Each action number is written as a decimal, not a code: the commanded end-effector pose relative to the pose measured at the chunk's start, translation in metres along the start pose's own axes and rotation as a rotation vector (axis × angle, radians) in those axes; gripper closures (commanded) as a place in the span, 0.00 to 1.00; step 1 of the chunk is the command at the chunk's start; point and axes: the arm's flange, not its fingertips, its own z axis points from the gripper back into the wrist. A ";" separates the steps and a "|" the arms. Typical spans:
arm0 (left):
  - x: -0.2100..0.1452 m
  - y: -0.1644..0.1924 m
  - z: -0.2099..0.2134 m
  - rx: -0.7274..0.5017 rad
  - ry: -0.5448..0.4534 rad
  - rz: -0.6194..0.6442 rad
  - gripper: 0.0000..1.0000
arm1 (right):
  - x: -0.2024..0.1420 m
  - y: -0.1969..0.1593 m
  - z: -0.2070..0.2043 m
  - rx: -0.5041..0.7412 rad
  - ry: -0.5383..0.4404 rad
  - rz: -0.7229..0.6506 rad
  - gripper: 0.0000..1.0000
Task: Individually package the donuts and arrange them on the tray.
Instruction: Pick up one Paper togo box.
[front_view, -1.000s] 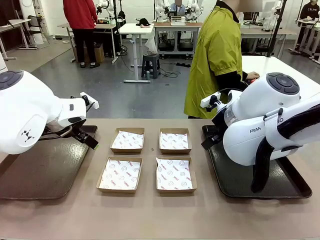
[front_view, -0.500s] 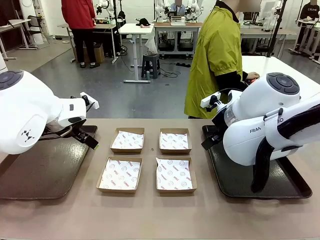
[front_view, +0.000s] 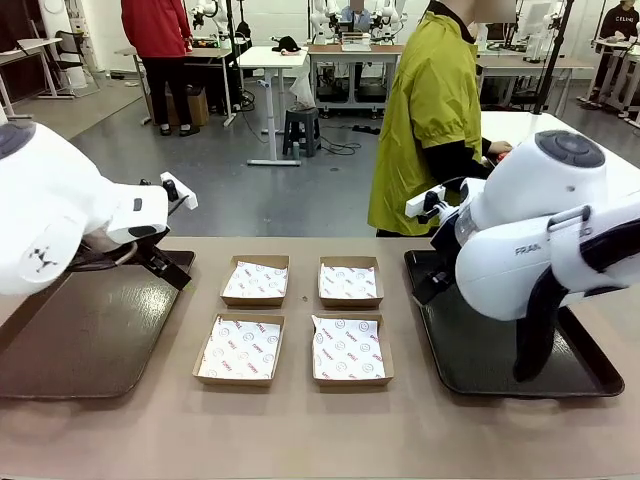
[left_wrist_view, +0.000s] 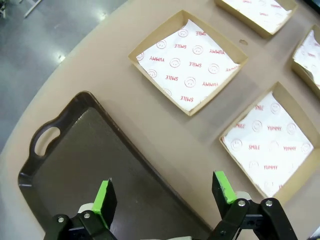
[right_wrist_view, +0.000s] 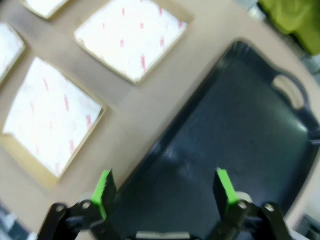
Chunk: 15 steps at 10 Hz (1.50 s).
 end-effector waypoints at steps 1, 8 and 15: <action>-0.117 -0.030 0.057 -0.030 0.059 -0.046 0.00 | -0.102 0.028 0.061 -0.002 0.085 0.017 0.00; -0.022 0.013 0.071 -0.065 0.143 -0.065 0.00 | -0.032 0.008 0.103 -0.014 0.143 0.026 0.00; -0.070 0.093 0.078 -0.966 -0.381 0.553 0.00 | -0.108 -0.112 0.103 1.247 -0.333 -0.606 0.00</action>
